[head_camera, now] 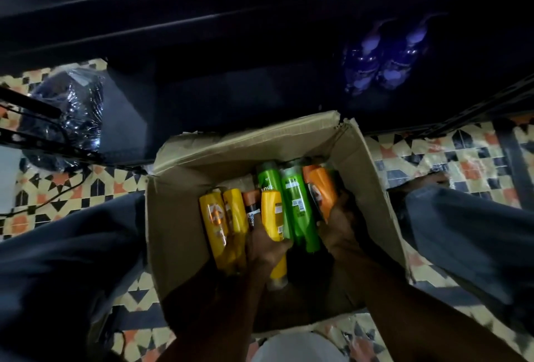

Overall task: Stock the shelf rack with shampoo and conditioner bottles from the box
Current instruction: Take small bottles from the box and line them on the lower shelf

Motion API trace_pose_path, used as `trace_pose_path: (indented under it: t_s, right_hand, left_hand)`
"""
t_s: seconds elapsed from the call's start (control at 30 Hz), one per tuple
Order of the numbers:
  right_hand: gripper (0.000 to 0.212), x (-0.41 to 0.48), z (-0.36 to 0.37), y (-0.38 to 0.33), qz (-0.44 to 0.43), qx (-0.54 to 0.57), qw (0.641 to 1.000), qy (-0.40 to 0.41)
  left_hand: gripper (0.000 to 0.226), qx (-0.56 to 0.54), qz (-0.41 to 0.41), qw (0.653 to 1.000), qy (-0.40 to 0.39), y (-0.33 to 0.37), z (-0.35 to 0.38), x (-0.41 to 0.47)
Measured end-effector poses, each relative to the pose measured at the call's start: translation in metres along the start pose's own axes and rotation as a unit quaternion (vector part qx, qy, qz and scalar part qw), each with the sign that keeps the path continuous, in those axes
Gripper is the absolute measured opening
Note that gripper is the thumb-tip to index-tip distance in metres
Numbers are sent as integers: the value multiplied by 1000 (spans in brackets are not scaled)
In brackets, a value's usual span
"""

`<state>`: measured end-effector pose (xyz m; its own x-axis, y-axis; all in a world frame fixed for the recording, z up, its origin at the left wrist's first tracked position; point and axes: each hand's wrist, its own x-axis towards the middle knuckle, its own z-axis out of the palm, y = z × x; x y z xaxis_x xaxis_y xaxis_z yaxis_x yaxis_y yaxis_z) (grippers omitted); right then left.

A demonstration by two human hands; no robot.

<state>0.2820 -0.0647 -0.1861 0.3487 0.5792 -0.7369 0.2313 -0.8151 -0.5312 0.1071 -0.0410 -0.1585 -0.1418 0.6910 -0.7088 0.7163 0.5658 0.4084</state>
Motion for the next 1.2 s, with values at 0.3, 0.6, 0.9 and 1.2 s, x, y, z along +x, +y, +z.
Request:
trace_pose_path:
  t_s: [0.3, 0.6, 0.9, 1.2]
  right_hand:
    - [77, -45, -25, -41, -42, 95, 994, -44]
    - [61, -132, -112, -128, -230, 111, 966, -29]
    - [53, -235, -191, -251, -428, 138, 890, 76]
    - [83, -239, -242, -333, -489, 209, 827, 182]
  left_hand:
    - [47, -115, 35, 991, -65, 26, -45, -22]
    - [64, -270, 104, 946, -144, 86, -137, -89]
    - [84, -249, 347, 902, -61, 179, -245, -183]
    - [70, -272, 499, 812, 130, 293, -308, -218]
